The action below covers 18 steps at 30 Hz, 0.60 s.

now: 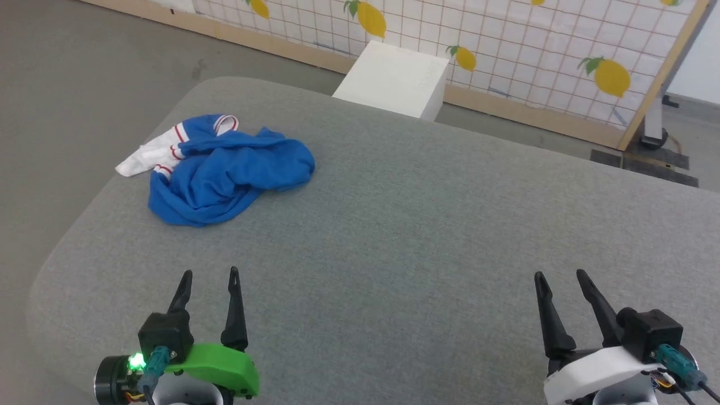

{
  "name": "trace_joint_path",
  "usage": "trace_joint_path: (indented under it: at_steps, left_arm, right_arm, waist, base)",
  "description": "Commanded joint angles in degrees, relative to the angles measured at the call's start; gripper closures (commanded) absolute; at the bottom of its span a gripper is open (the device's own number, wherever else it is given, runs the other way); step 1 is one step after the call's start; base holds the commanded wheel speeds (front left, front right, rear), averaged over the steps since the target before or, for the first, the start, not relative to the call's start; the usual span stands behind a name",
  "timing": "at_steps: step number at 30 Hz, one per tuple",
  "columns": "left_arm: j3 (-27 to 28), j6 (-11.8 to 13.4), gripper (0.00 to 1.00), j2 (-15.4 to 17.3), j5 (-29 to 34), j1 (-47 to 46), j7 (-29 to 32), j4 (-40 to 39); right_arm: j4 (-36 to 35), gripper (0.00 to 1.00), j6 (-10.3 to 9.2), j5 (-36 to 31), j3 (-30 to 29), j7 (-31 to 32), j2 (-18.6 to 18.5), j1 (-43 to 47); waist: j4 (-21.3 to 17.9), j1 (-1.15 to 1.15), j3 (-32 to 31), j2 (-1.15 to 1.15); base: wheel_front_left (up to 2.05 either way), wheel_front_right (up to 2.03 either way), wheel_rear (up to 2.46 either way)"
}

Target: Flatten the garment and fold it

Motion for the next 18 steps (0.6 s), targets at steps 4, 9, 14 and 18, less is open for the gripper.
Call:
trace_joint_path:
  at_steps: [4,9,14,18]
  left_arm:
    - [0.13,0.21,0.00,-0.17,-0.80,1.09,-1.02,0.40]
    - [-0.07,0.33,0.00,-0.18,-1.11,1.16,-1.62,0.71]
    - [-0.30,0.55,0.00,-0.20,-1.56,1.13,-2.20,1.02]
    - [-0.37,0.78,0.00,-0.20,-1.76,1.25,-2.67,1.23]
  right_arm:
    - [0.59,0.00,-0.06,0.75,0.00,-1.08,0.02,1.03]
    - [0.97,0.00,-0.06,1.17,-0.07,-1.68,0.03,1.09]
    - [1.22,0.00,-0.07,1.26,-0.19,-2.26,0.03,1.15]
    - [1.58,0.00,-0.07,1.67,-0.25,-2.73,0.03,1.42]
  waist:
    - [1.25,0.00,0.01,0.00]
    - [2.36,0.00,0.12,0.00]
    - [3.50,0.00,0.30,0.00]
    - [4.46,0.00,0.28,0.00]
  base:
    - [0.00,0.00,0.00]
    - [0.00,0.00,0.00]
    - [0.00,0.00,0.00]
    - [0.00,0.00,0.00]
